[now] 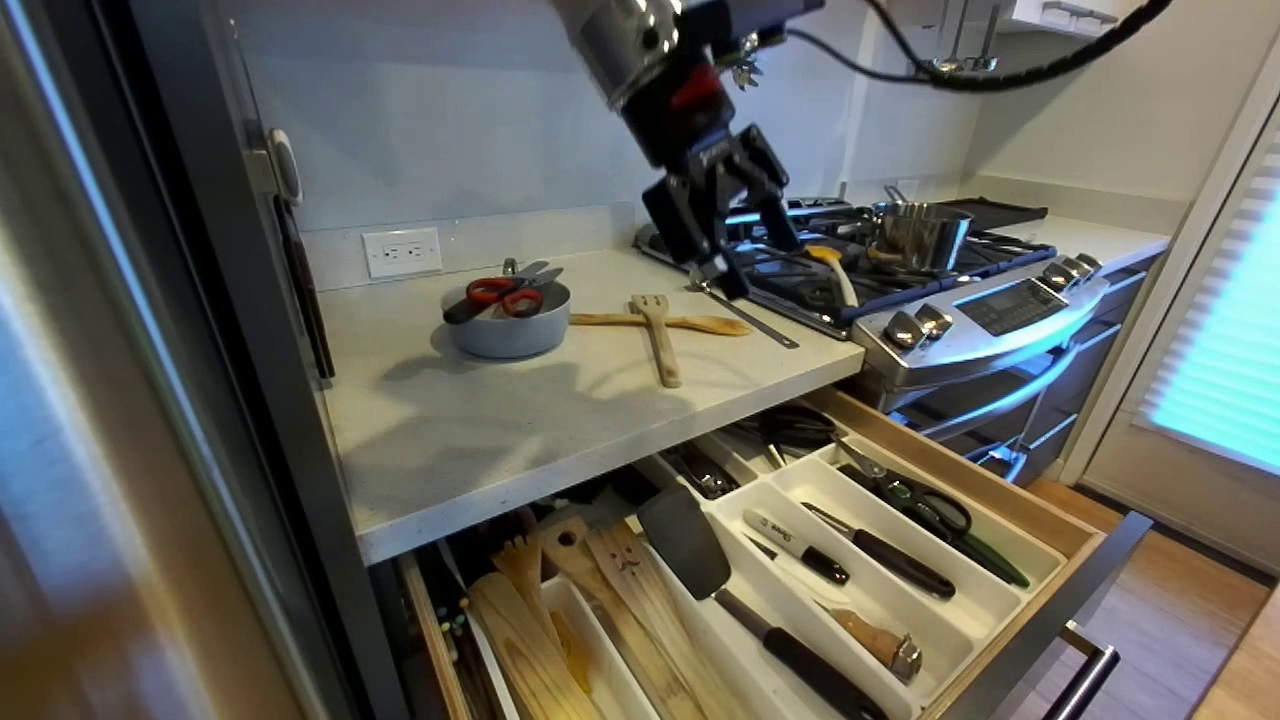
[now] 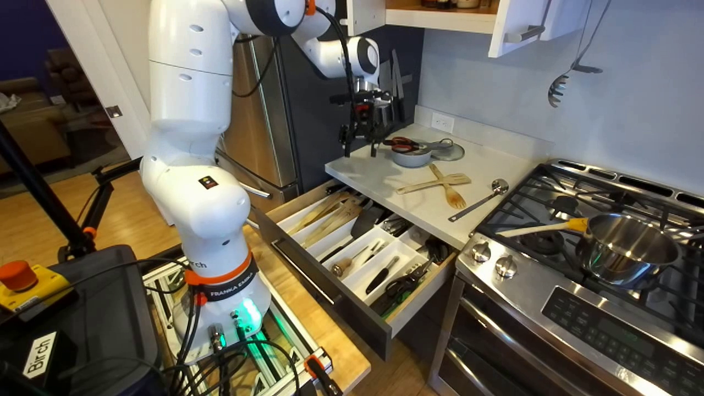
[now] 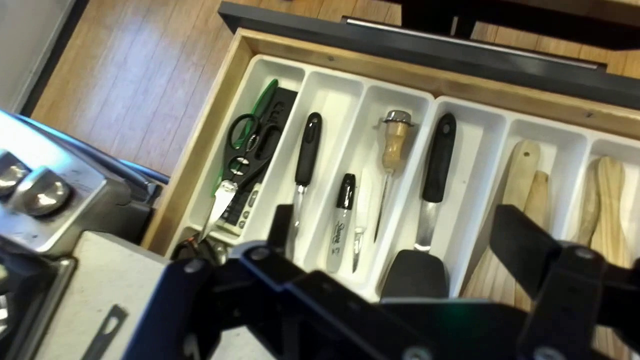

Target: Pick up the potato peeler from the open drawer and put it on the kitchen counter

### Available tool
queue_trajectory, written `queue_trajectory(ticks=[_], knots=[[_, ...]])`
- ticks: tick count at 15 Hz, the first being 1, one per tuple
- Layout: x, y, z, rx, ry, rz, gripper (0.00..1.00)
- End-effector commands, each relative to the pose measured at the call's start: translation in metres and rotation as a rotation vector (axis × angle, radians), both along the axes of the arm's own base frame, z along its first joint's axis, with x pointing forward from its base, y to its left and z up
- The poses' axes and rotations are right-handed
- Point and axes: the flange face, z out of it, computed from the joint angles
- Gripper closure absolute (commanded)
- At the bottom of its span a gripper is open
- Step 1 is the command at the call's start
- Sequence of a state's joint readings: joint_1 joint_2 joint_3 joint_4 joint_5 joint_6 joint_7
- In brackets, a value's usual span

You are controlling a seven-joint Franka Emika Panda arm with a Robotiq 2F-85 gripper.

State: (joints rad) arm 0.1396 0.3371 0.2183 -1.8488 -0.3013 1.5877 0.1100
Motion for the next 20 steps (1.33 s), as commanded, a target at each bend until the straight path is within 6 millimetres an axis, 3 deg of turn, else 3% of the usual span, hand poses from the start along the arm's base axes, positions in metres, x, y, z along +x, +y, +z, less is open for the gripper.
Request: queue_trajectory(ticks=[1,3,5,6,9,10,11,12,15,17,20], knots=[[-0.003,0.009,-0.09,0.001,0.198,-0.02,0.0],[-0.02,-0.003,-0.139,0.001,0.296,-0.062,0.0],[-0.03,-0.023,-0.167,0.006,0.381,-0.135,0.0],[-0.026,-0.007,-0.152,-0.008,0.306,-0.084,0.0],[-0.031,-0.025,-0.176,-0.006,0.365,-0.127,0.0],[-0.03,-0.025,-0.175,-0.004,0.365,-0.13,0.0],[-0.033,-0.026,-0.162,0.012,0.286,-0.154,0.0],[-0.045,-0.029,-0.155,0.026,0.203,-0.149,0.0],[-0.059,-0.041,-0.155,0.127,0.07,-0.172,0.0],[-0.074,-0.06,-0.16,0.185,-0.01,-0.223,0.0],[-0.105,-0.105,-0.174,0.221,-0.125,-0.333,0.0]])
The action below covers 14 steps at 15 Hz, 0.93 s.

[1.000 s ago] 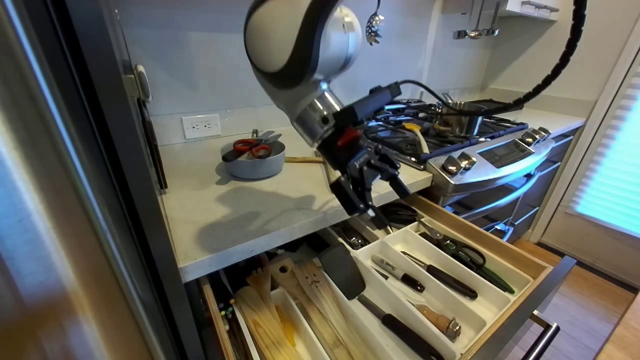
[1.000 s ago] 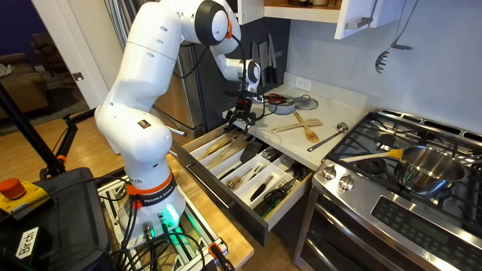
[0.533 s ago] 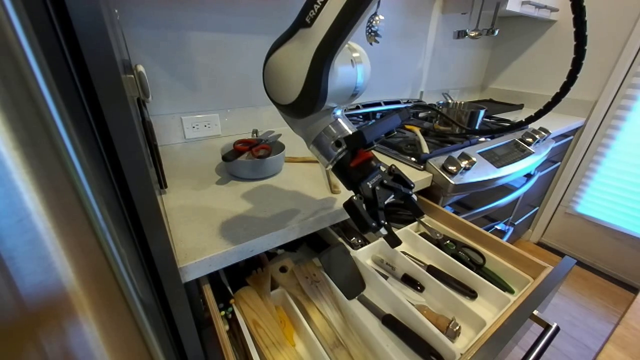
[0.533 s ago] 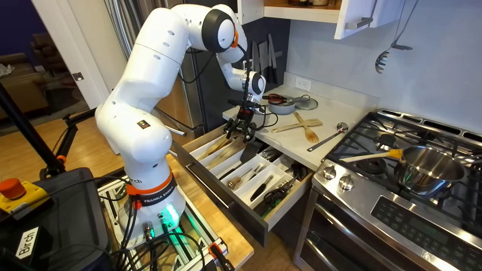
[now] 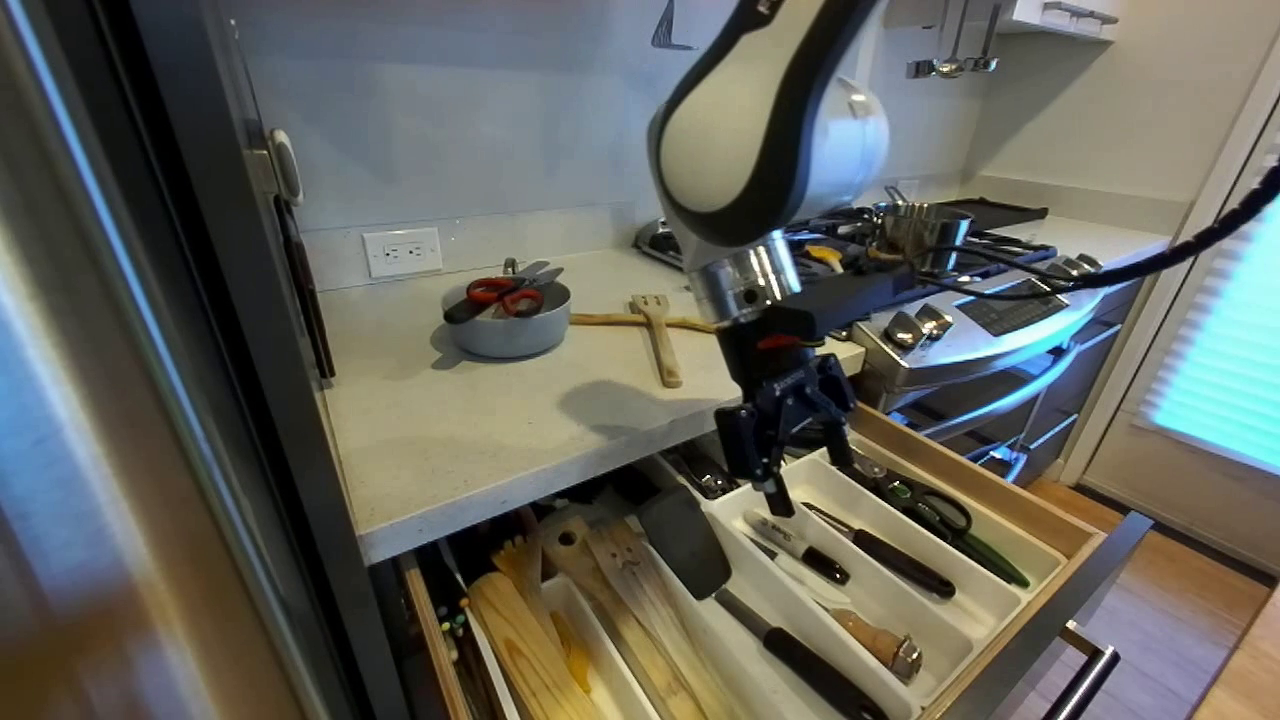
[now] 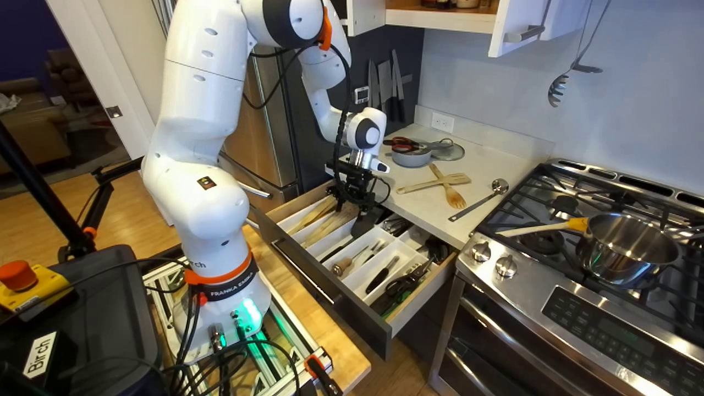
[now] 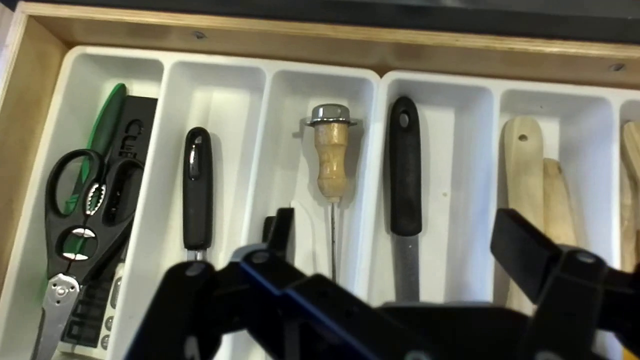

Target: Pick up the potato peeler from the open drawer and put it on the kitchen counter

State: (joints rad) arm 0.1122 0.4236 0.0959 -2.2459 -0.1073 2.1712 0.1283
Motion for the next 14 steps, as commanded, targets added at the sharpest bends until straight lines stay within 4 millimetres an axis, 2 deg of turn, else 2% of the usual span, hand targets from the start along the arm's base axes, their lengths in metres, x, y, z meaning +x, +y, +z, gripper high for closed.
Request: queue_trajectory(ticks=[1,3,4,5,7,9,10,14], knots=[[-0.053,-0.06,-0.01,0.029,-0.095,-0.141,0.0],[-0.061,-0.088,-0.02,0.021,-0.097,-0.183,0.0],[-0.056,-0.095,-0.029,0.058,-0.043,-0.225,0.0],[-0.053,-0.083,-0.025,0.017,-0.067,-0.173,0.0],[-0.056,-0.097,-0.028,0.038,-0.054,-0.21,0.0],[-0.055,-0.095,-0.029,0.035,-0.059,-0.203,0.0],[-0.047,-0.107,-0.03,0.02,-0.112,-0.216,0.0],[-0.025,-0.154,-0.035,-0.043,-0.321,-0.036,0.0]])
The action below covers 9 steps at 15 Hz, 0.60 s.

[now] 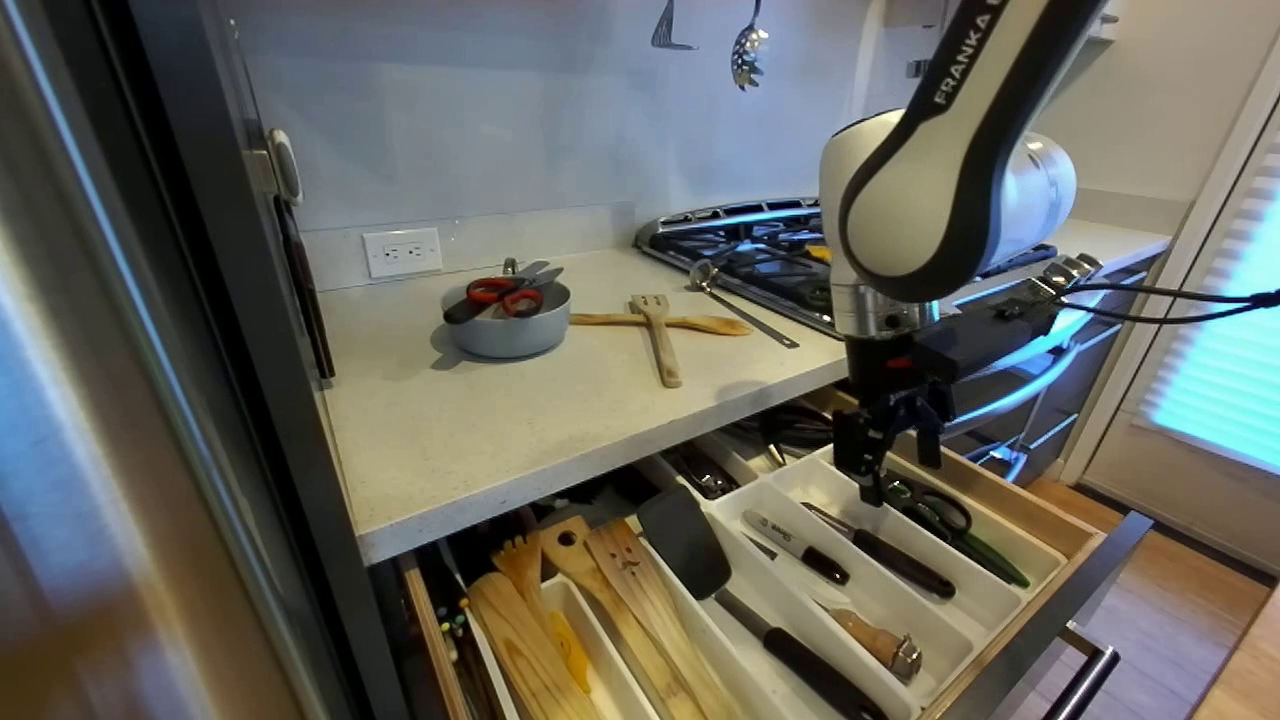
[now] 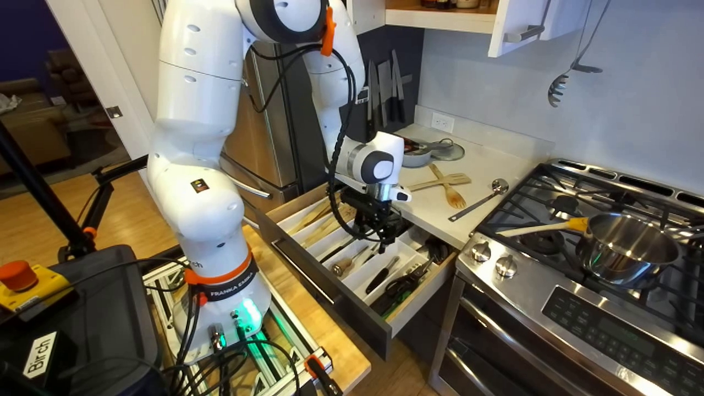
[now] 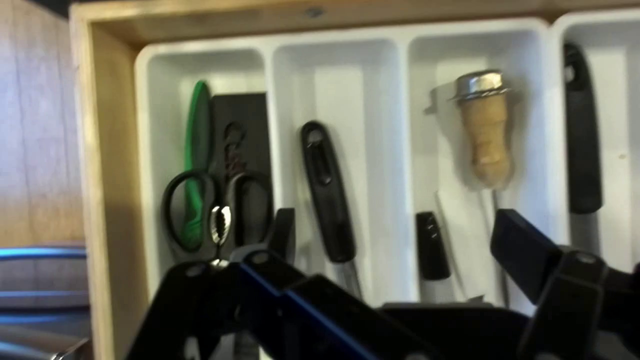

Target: Pick up the potato peeler from the open drawer and put it on the kitchen counter

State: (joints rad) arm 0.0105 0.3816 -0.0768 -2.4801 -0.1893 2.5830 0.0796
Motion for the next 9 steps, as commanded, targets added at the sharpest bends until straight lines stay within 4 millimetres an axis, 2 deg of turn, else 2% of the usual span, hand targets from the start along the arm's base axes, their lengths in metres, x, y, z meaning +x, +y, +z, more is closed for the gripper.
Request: queue_trajectory(ticks=[1,2,3,5,7,9], knots=[[0.016,-0.034,-0.012,-0.058,-0.156,0.1,0.0],[0.01,-0.025,-0.001,-0.033,-0.104,0.055,0.0],[0.01,-0.033,-0.003,-0.038,-0.117,0.053,0.0],[0.011,-0.031,-0.004,-0.036,-0.116,0.055,0.0],[0.013,-0.02,-0.003,0.014,-0.162,0.111,0.0],[0.02,-0.009,-0.013,0.021,-0.195,0.17,0.0]])
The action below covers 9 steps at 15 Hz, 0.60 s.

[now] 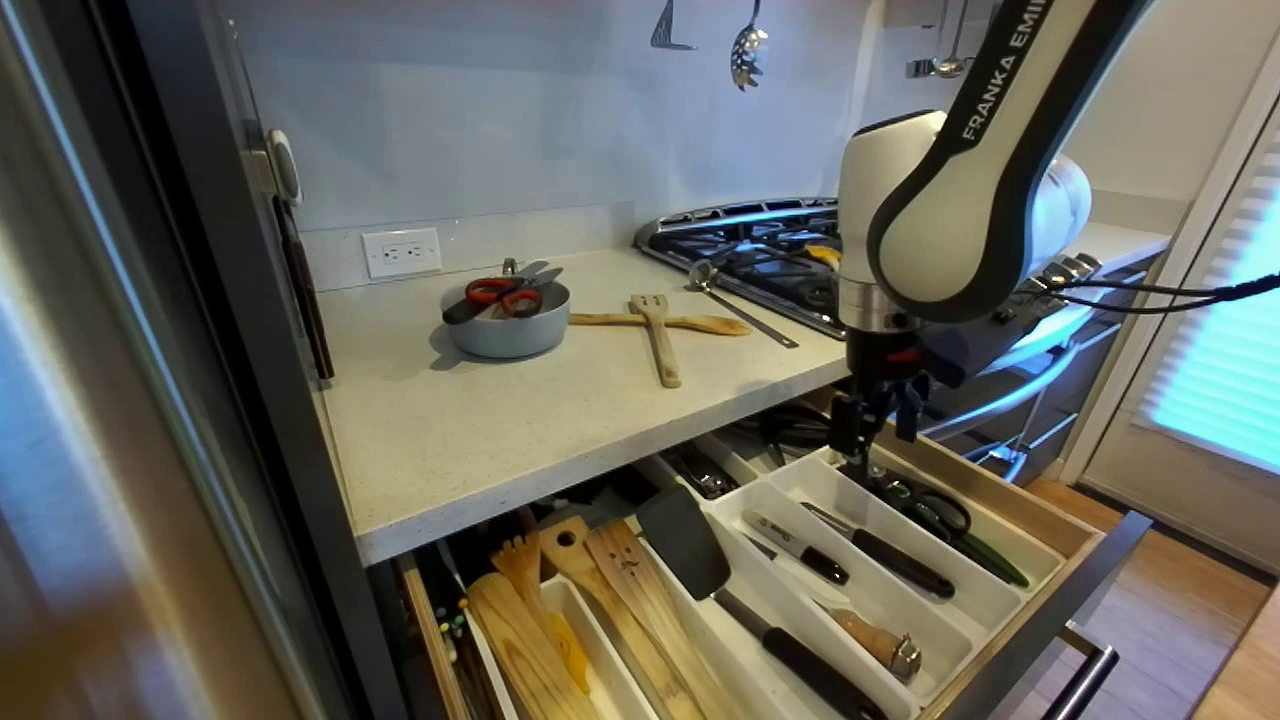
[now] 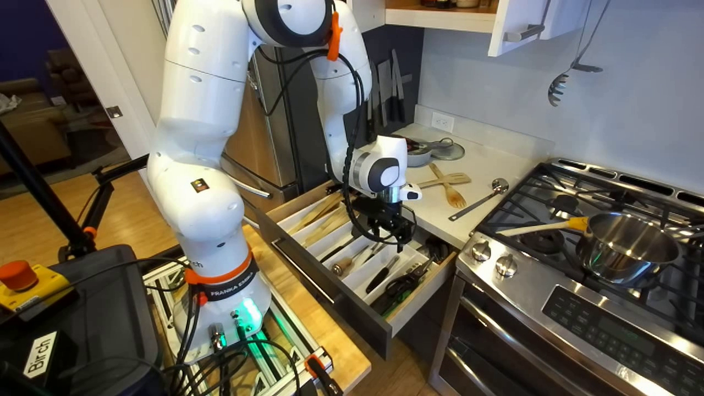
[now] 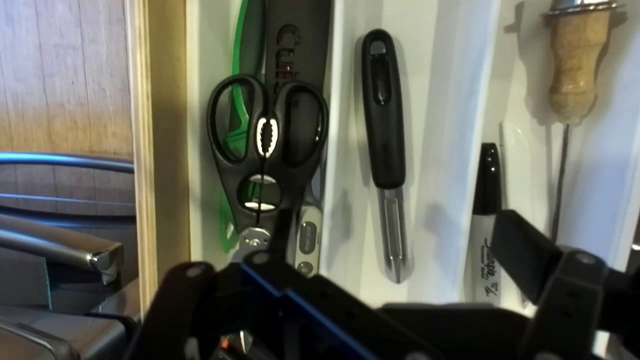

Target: Pick up the potato peeler from the open drawer and put it on the kitchen counter

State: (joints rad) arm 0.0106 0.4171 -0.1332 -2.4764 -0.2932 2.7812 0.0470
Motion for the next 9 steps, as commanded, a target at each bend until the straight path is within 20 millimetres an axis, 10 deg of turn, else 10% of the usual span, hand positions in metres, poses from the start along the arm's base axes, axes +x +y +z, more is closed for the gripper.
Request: queue_trajectory(ticks=[1,9], knots=[[0.006,0.016,-0.019,0.046,-0.059,0.104,0.0],[-0.008,0.001,-0.06,0.073,-0.059,0.236,0.12]])
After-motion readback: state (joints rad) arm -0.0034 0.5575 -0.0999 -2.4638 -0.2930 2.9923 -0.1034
